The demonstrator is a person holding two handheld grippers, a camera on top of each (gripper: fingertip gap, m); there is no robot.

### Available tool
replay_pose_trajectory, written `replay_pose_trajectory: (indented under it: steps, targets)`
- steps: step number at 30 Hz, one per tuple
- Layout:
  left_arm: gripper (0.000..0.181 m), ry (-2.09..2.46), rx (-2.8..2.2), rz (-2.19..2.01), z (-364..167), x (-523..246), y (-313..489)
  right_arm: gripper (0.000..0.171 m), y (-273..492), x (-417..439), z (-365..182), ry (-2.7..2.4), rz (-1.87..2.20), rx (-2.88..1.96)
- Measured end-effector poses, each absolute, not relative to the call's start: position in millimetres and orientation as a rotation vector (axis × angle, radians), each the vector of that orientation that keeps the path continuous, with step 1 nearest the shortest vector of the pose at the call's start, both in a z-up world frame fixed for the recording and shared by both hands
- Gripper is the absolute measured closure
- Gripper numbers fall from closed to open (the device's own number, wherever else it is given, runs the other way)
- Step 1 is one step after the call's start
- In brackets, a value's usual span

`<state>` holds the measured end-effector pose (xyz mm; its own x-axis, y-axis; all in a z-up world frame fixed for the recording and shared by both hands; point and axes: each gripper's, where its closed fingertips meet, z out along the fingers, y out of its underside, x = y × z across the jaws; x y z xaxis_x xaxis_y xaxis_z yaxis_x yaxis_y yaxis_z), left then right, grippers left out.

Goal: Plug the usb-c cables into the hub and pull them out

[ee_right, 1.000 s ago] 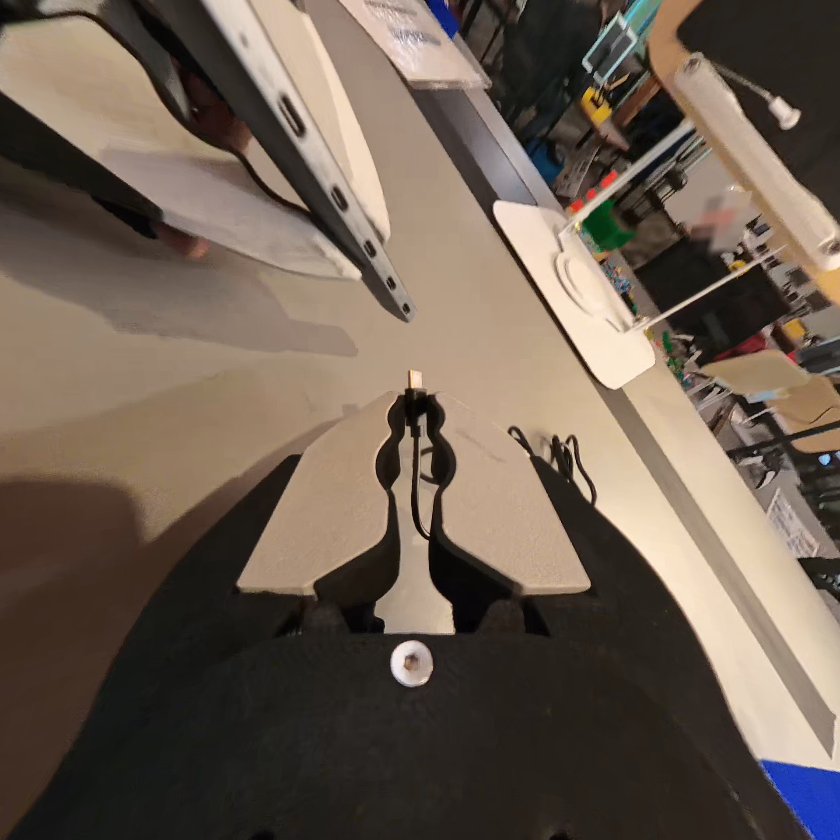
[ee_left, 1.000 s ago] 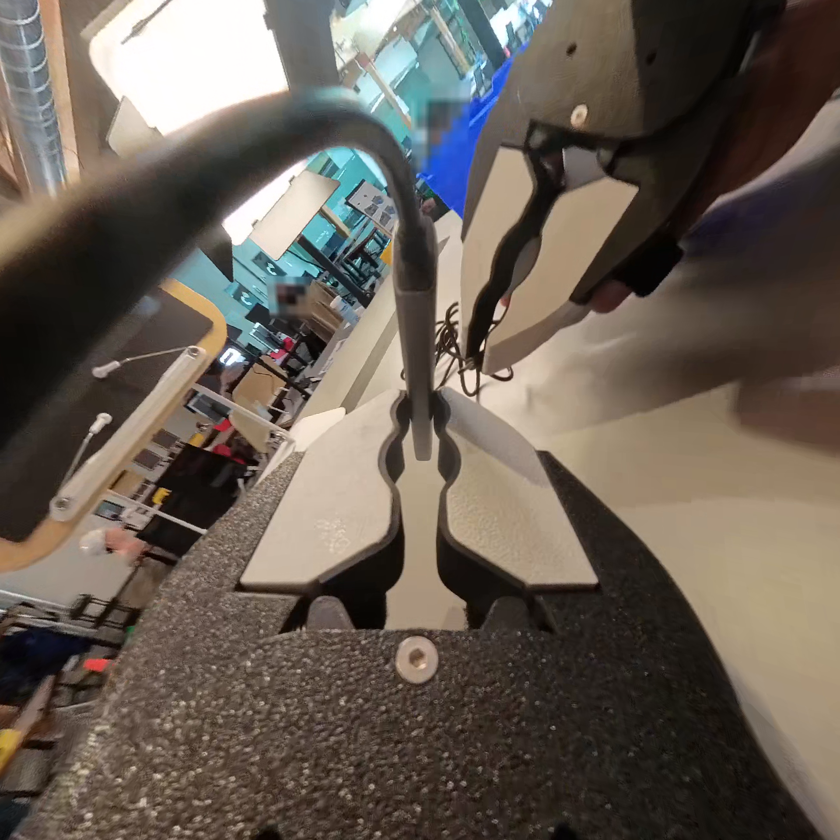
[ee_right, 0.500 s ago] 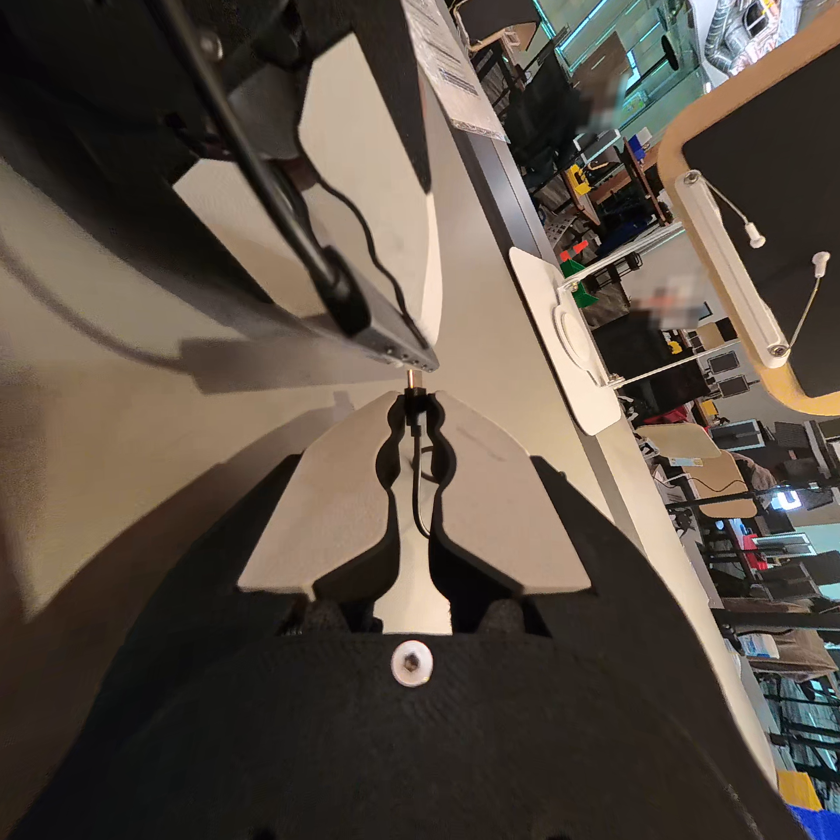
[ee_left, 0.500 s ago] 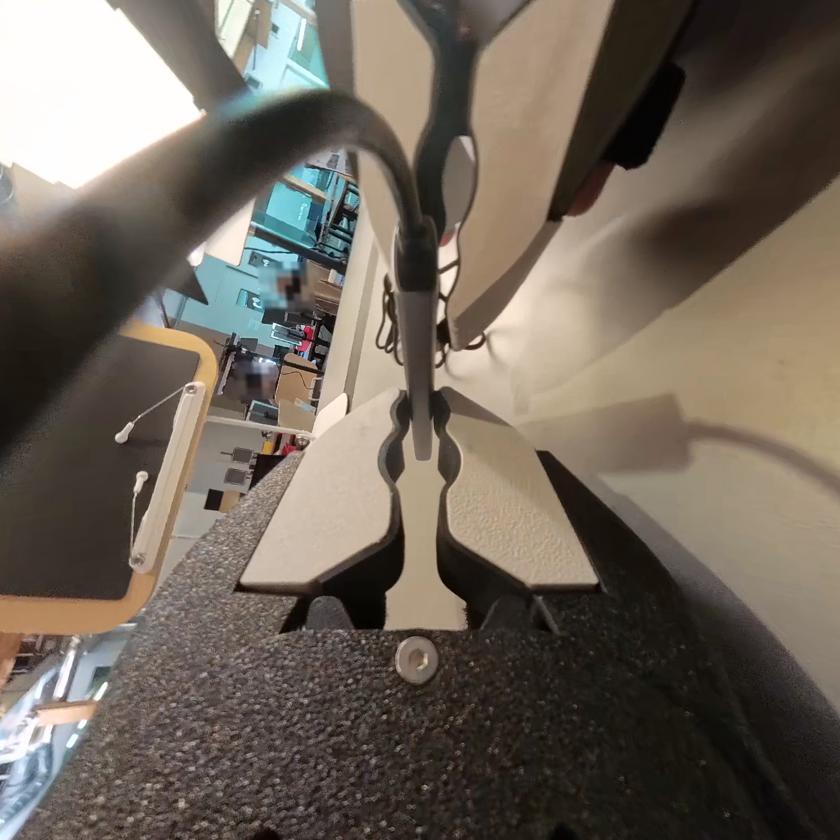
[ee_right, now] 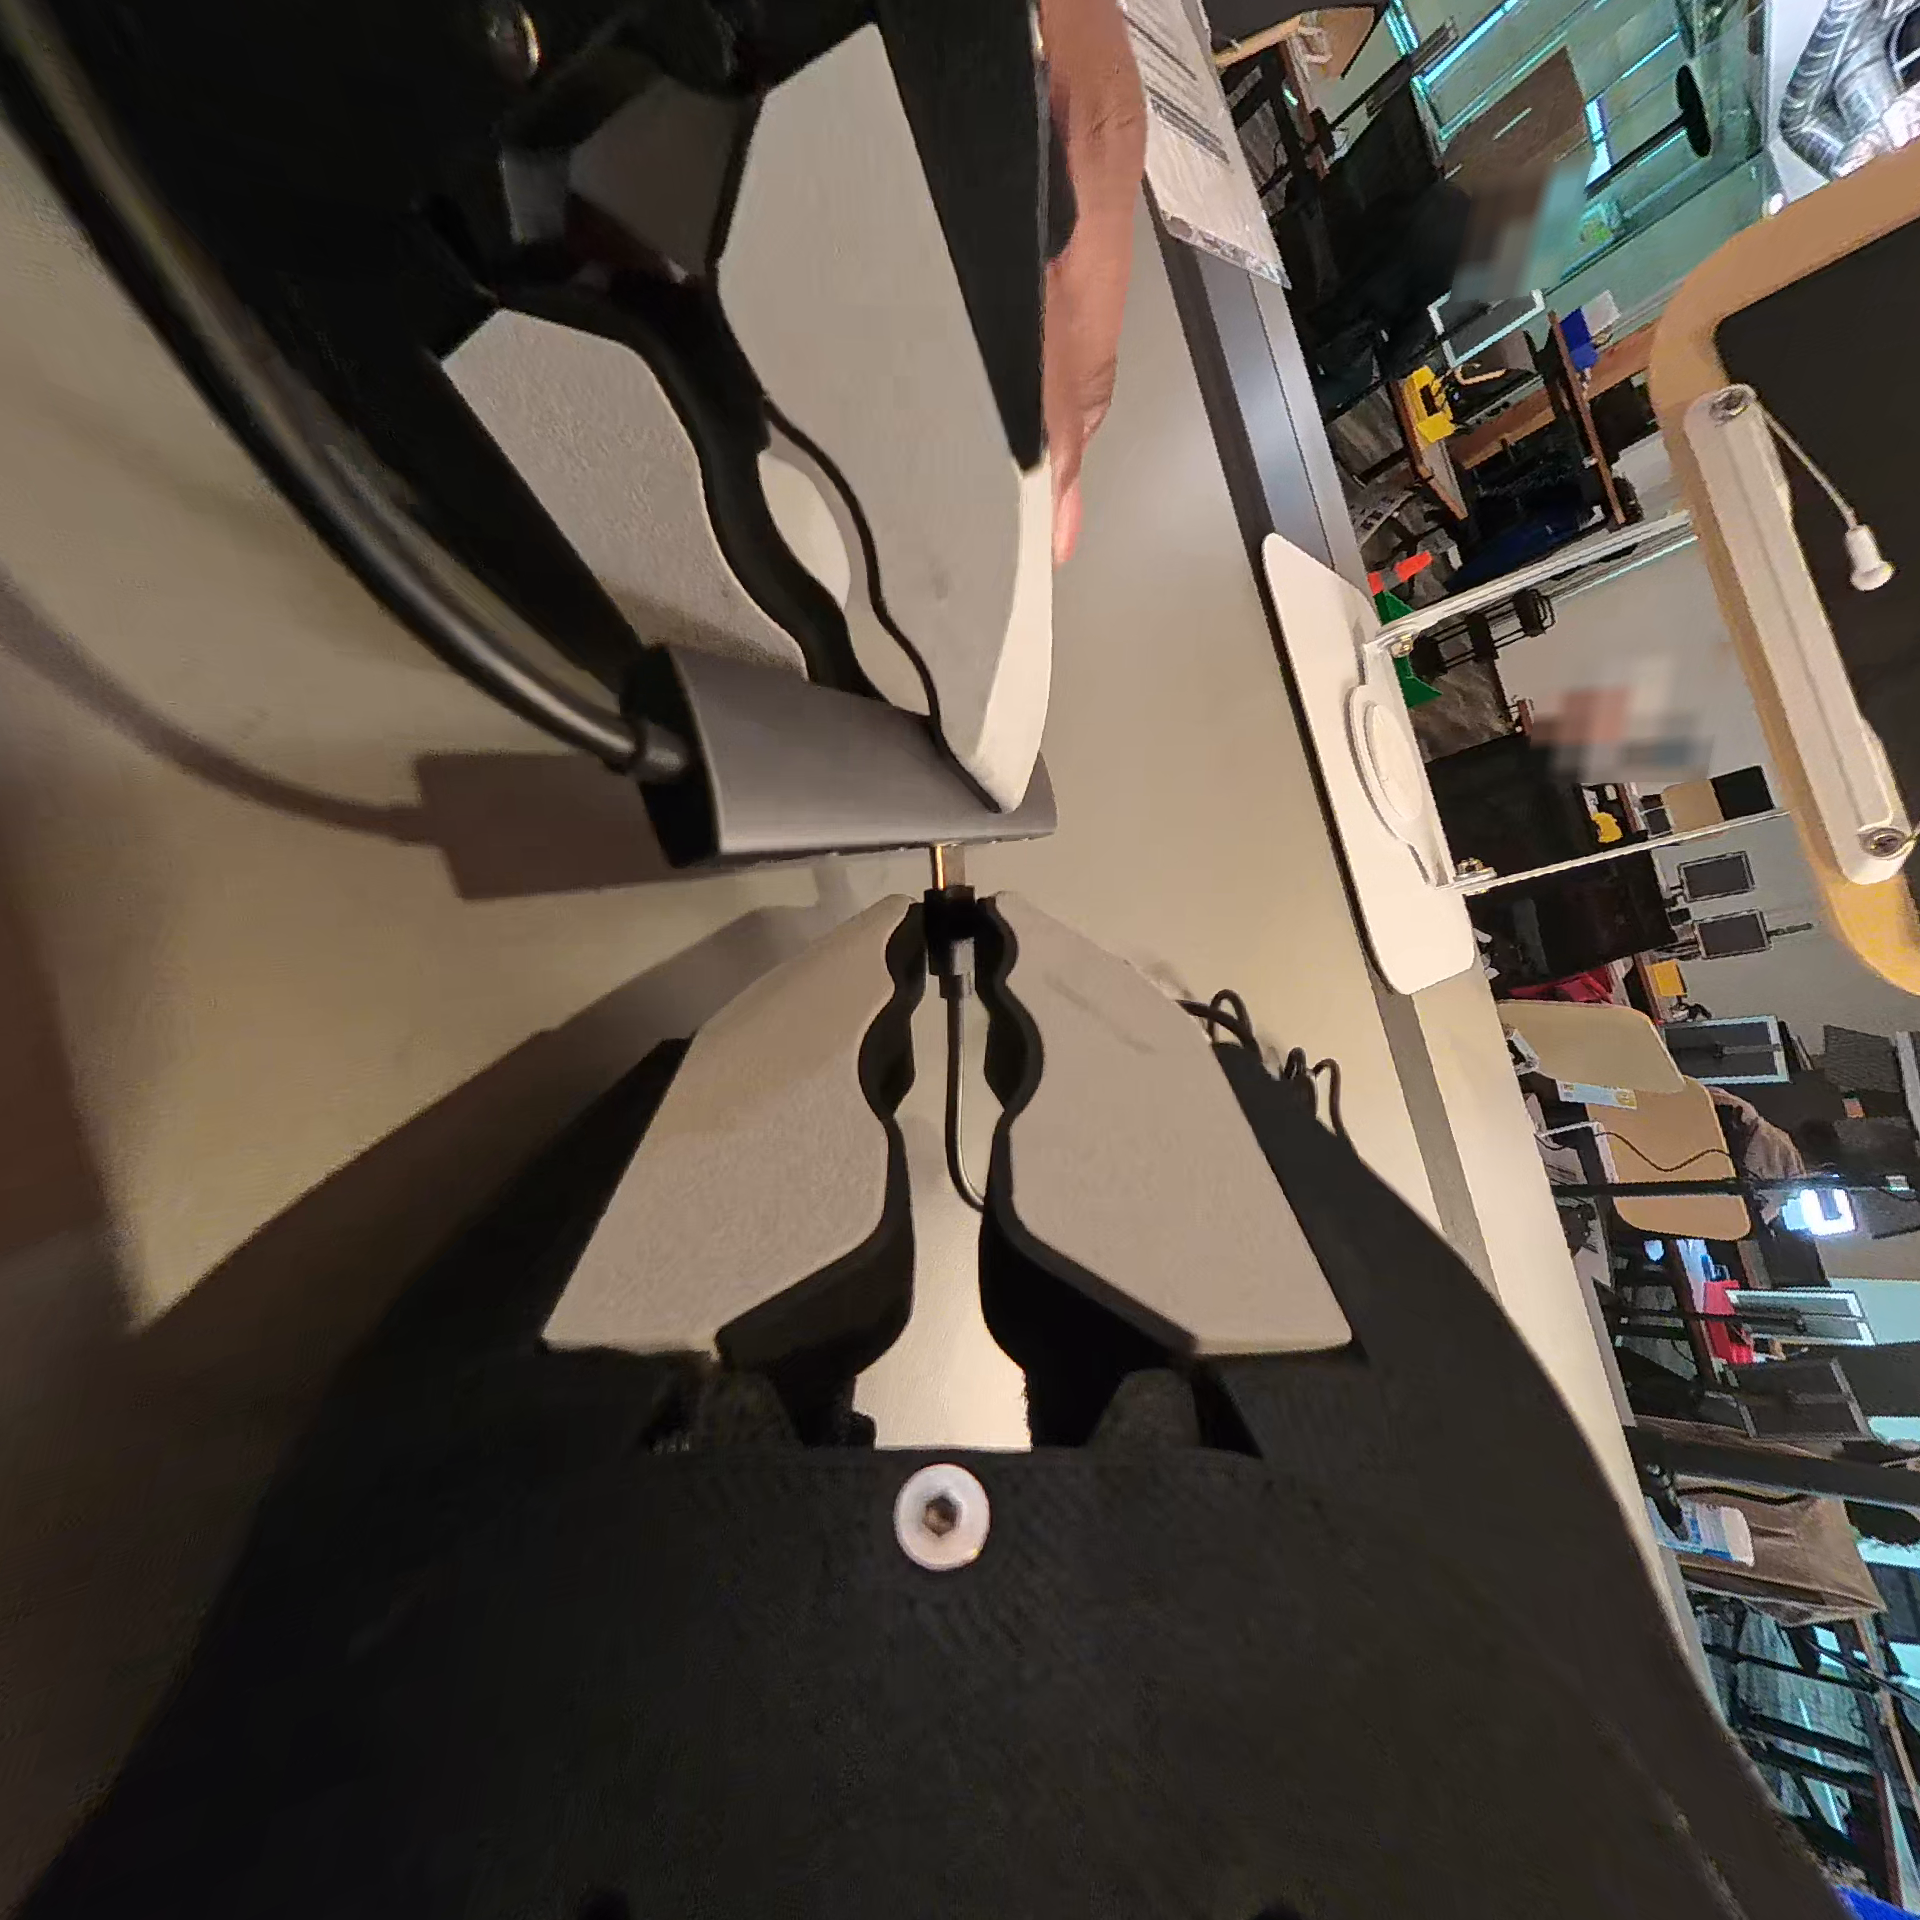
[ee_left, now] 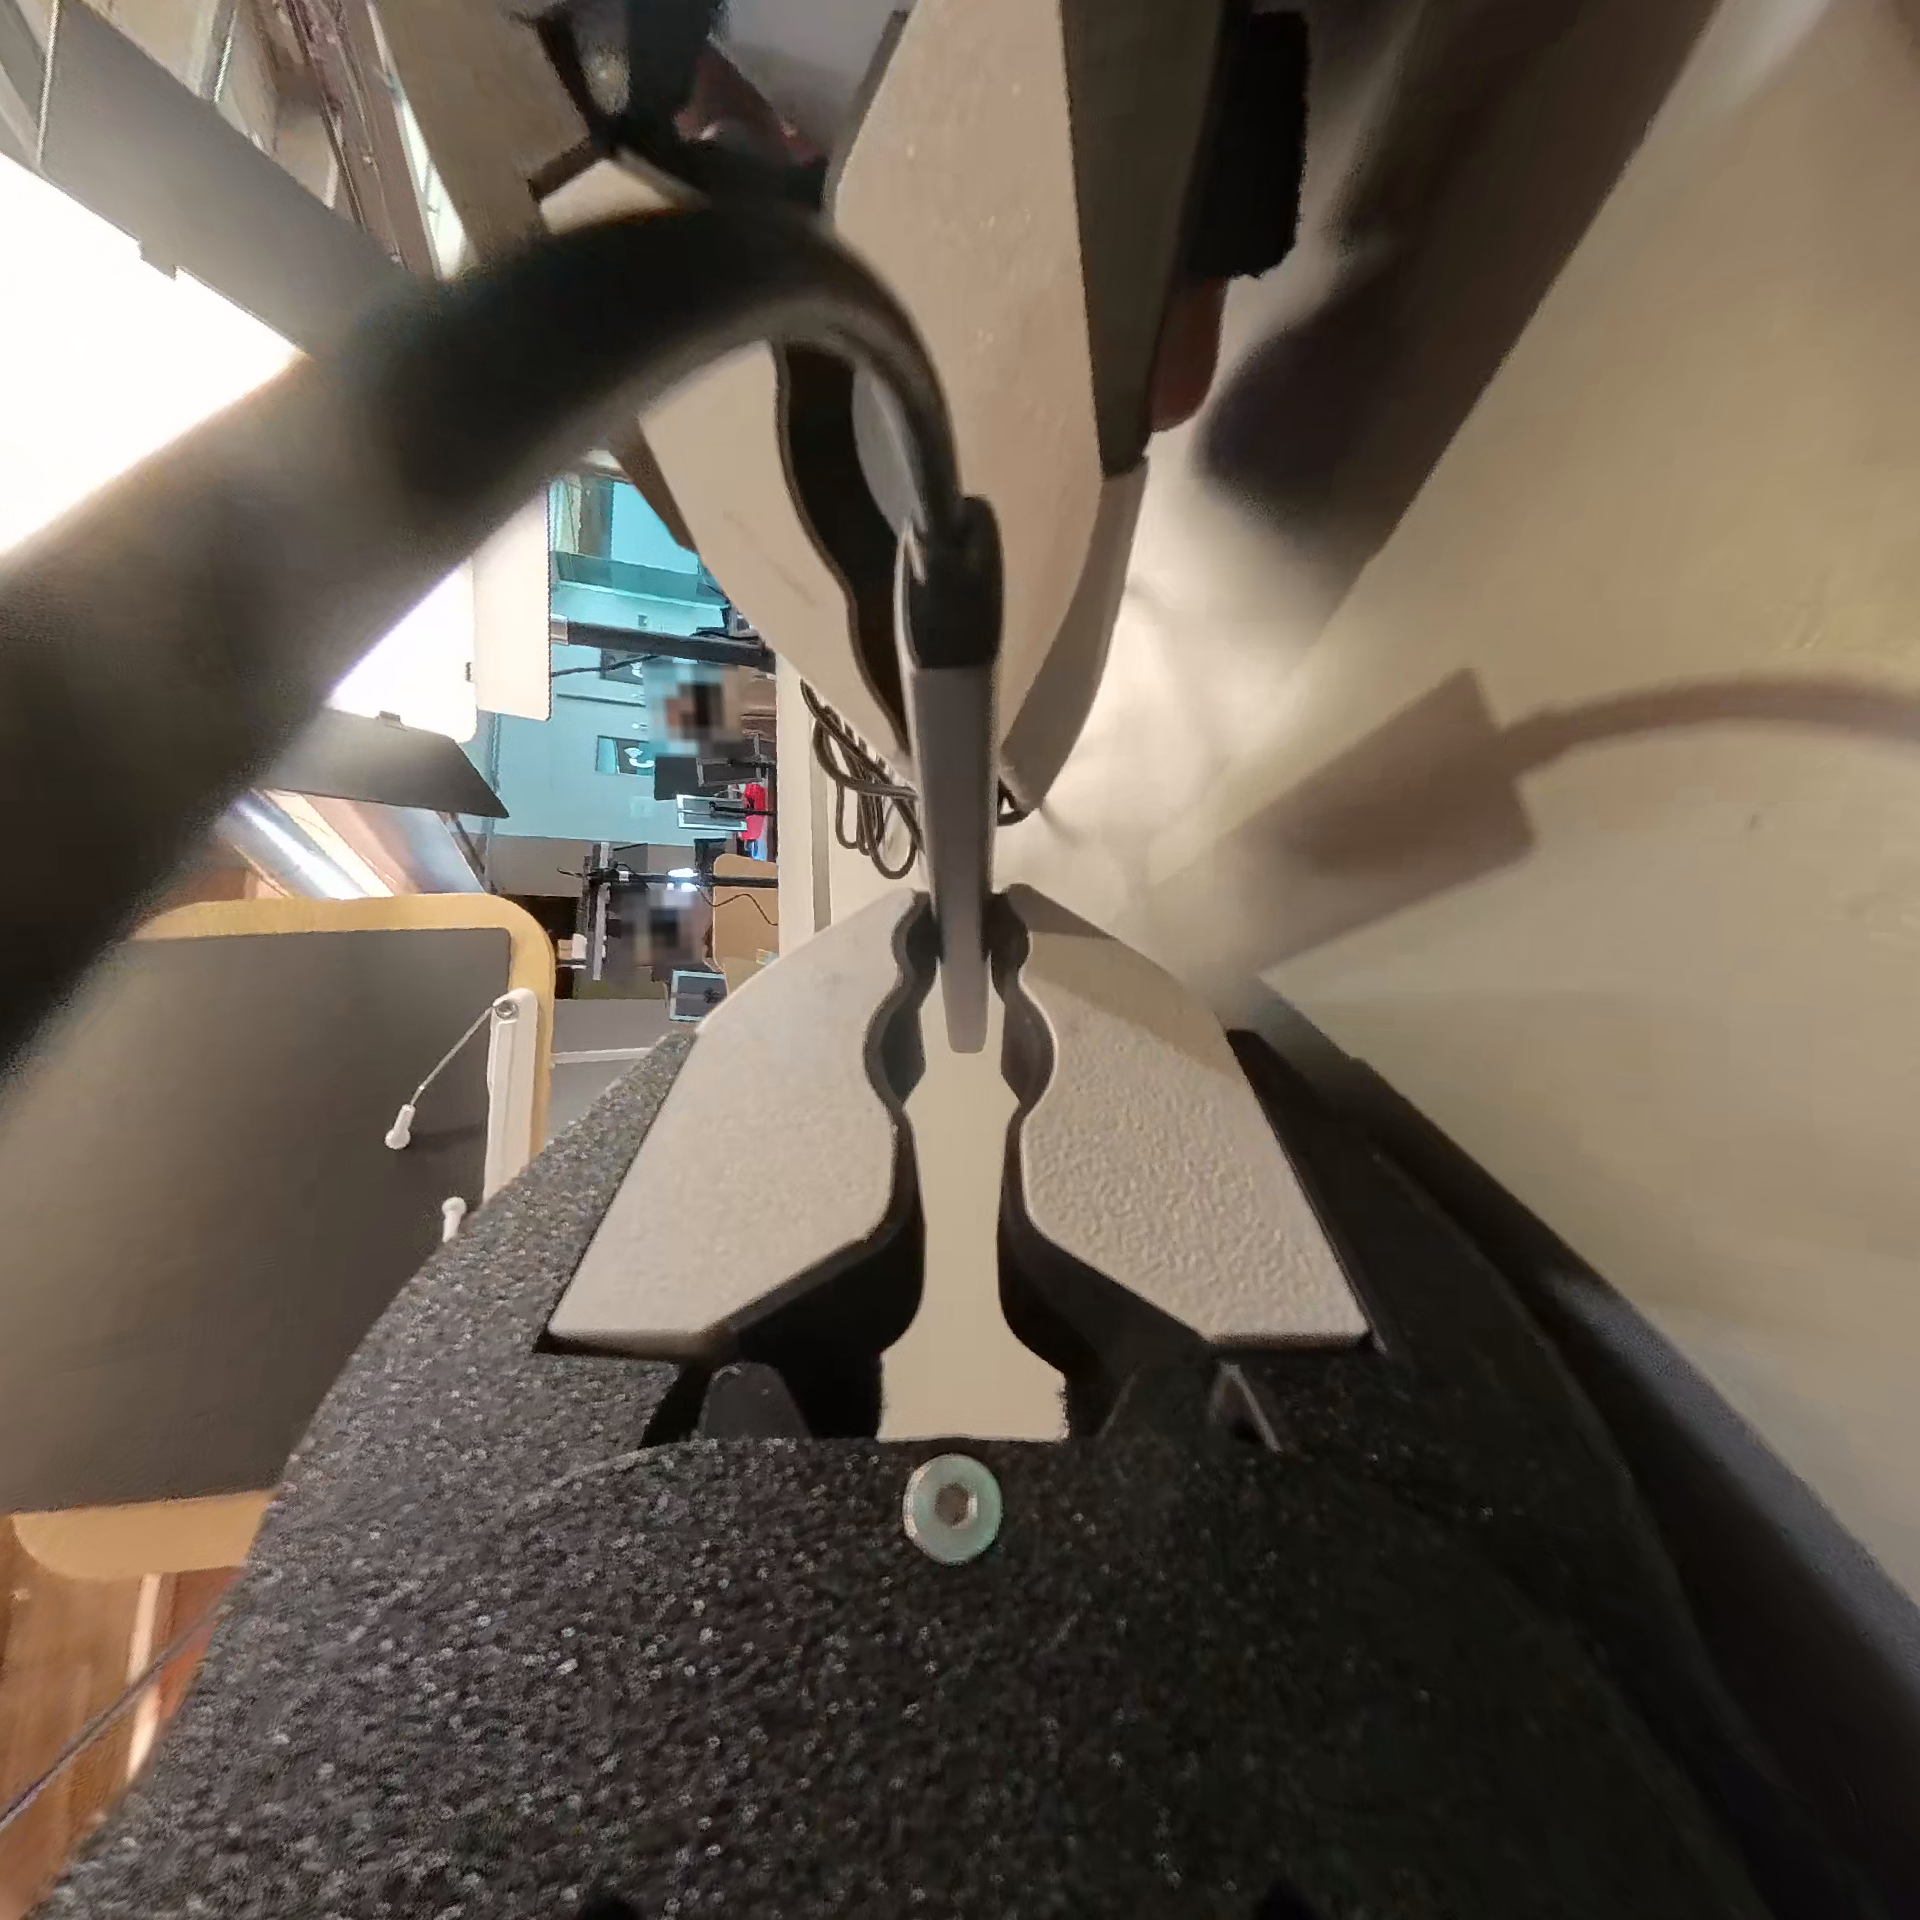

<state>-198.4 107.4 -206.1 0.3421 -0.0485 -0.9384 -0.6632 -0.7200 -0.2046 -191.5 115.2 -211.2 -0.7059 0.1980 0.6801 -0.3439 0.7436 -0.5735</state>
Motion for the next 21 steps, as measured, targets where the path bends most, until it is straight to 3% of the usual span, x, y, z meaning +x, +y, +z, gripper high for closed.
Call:
replay_pose_trajectory:
  steps: [21]
  targets:
    - [0.171,0.717,-2.043,1.418,-208.9,-190.9,115.8,0.162,123.5,-185.9,-214.4,-2.215,0.85,0.196]
